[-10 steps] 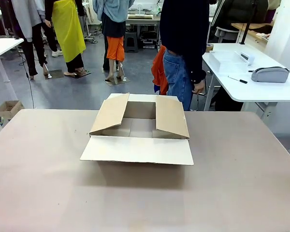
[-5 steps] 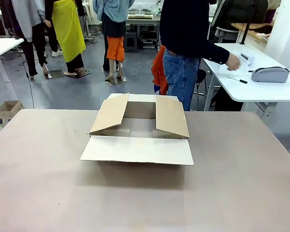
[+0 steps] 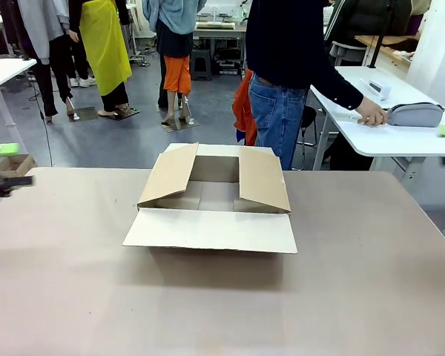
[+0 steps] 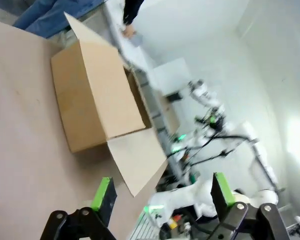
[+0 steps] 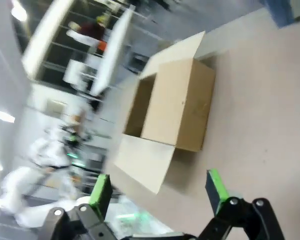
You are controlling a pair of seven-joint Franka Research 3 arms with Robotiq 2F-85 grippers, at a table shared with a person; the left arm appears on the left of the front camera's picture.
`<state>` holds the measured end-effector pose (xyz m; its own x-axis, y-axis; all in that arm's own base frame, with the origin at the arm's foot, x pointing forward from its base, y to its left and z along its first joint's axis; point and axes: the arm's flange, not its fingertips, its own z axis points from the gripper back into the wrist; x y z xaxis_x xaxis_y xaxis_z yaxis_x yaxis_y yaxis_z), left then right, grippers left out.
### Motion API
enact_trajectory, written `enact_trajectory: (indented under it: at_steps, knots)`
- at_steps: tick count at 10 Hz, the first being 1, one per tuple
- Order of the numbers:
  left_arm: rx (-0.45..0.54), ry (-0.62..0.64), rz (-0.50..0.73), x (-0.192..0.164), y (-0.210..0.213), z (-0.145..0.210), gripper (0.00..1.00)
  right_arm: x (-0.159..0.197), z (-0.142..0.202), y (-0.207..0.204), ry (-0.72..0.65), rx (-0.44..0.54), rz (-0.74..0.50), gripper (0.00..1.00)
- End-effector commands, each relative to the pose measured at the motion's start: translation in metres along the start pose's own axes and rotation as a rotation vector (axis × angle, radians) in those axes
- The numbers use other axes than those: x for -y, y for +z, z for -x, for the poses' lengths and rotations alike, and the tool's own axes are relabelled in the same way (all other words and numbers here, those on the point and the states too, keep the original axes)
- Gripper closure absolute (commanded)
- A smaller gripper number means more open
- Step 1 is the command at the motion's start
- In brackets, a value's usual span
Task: Pack the gift set into the box.
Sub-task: Place both hands on the side flaps of the Package Box and spread them outward.
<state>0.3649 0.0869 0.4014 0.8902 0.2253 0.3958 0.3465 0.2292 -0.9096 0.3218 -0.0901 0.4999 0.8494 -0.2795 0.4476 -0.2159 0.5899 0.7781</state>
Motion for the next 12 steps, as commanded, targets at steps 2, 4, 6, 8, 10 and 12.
enact_trajectory:
  at_steps: [2, 4, 6, 8, 10, 12]
  knots:
    - [-0.166, 0.145, -0.267, 0.078, -0.139, -0.022, 0.0, -0.105, 0.047, -0.161, 0.328, -0.183, 0.297, 0.0]
    - [-0.245, 0.142, -0.401, 0.093, -0.197, -0.015, 0.0, -0.131, 0.086, -0.217, 0.465, -0.295, 0.264, 0.0]
    - [-0.189, 0.12, -0.351, 0.103, -0.198, -0.005, 0.0, -0.152, 0.081, -0.208, 0.448, -0.293, 0.26, 0.0]
    - [-0.188, 0.125, -0.4, 0.105, -0.209, -0.007, 0.0, -0.155, 0.094, -0.228, 0.491, -0.304, 0.301, 0.0]
    - [-0.209, 0.082, -0.569, 0.127, -0.257, -0.017, 0.0, -0.168, 0.101, -0.277, 0.606, -0.178, 0.331, 0.0]
    - [-0.308, 0.058, -0.717, 0.142, -0.301, -0.037, 0.0, -0.145, 0.113, -0.272, 0.574, -0.024, 0.336, 0.0]
